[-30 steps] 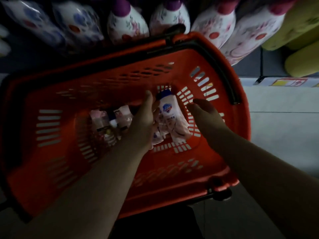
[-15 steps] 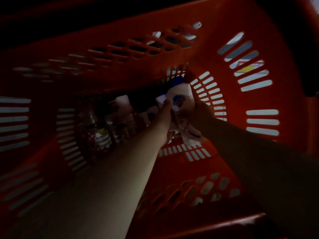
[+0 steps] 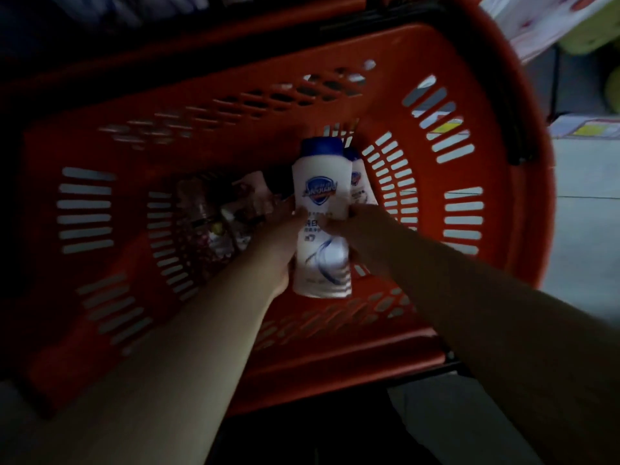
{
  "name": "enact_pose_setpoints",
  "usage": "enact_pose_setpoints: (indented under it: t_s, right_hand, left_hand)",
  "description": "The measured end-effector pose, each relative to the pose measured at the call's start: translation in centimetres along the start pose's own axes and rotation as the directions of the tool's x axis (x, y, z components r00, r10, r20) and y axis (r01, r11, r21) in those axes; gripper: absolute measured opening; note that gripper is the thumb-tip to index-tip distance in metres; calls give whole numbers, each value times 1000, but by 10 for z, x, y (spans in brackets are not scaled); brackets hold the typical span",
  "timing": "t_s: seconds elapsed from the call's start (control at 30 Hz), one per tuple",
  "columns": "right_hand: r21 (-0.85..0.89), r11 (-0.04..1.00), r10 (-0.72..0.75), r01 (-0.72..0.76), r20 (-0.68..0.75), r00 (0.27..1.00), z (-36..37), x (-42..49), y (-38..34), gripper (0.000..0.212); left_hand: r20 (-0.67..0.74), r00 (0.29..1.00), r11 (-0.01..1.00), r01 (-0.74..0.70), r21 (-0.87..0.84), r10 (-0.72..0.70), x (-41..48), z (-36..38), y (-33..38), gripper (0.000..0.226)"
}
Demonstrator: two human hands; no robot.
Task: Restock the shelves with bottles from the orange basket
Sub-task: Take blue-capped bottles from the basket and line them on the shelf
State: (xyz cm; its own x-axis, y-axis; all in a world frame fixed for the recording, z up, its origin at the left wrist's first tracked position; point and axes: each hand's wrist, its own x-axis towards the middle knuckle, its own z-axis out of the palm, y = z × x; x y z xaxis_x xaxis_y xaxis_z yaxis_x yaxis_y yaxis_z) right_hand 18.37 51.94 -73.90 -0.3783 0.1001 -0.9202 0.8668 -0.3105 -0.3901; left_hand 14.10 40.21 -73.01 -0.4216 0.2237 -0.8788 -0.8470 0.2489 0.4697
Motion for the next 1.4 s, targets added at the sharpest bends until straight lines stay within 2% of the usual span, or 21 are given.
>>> enact_pose_setpoints:
  t_s: [0.07, 0.17, 0.27, 0.37, 0.5, 0.7, 0.87, 1.03, 1.17, 1.4]
  right_hand:
    - [95, 995, 4, -9, 53, 999, 6, -28, -6, 20]
    - [146, 989, -32, 15, 120, 992, 12, -71, -20, 16]
    - [124, 990, -83, 65, 142, 986, 19, -115, -40, 16]
    - [110, 987, -136, 120, 151, 979, 26, -158, -61, 20]
    - [91, 971, -232, 219, 166, 959, 37, -215, -91, 14]
    - [76, 931, -365, 358, 149, 919, 58, -291, -129, 20]
    - [66, 903, -429, 424, 126, 894, 80, -354, -156, 25]
    - [89, 867, -498, 490, 150, 854, 101, -414, -182, 38]
    - [161, 836, -547, 524, 172, 820, 115, -466, -201, 33]
    - [134, 788, -615, 601, 141, 775, 115, -546, -228, 37]
  left_hand:
    - [37, 999, 1000, -28, 12, 27, -25, -9, 11, 19]
    - [87, 994, 996, -68, 63, 62, -64, -21, 31, 26]
    - [128, 987, 991, -105, 77, 95, -103, -29, 56, 28]
    - [105, 987, 992, -126, 14, 124, -143, -36, 79, 28]
    - [170, 969, 983, -184, 8, 180, -194, -46, 111, 33]
    - [243, 928, 958, -288, -6, 281, -265, -59, 162, 34]
    - [230, 915, 943, -331, -45, 332, -327, -76, 202, 33]
    - [247, 893, 921, -389, 1, 377, -389, -92, 241, 49]
    - [257, 866, 897, -442, -4, 428, -441, -99, 266, 53]
    - [272, 812, 849, -528, -36, 517, -517, -88, 305, 61]
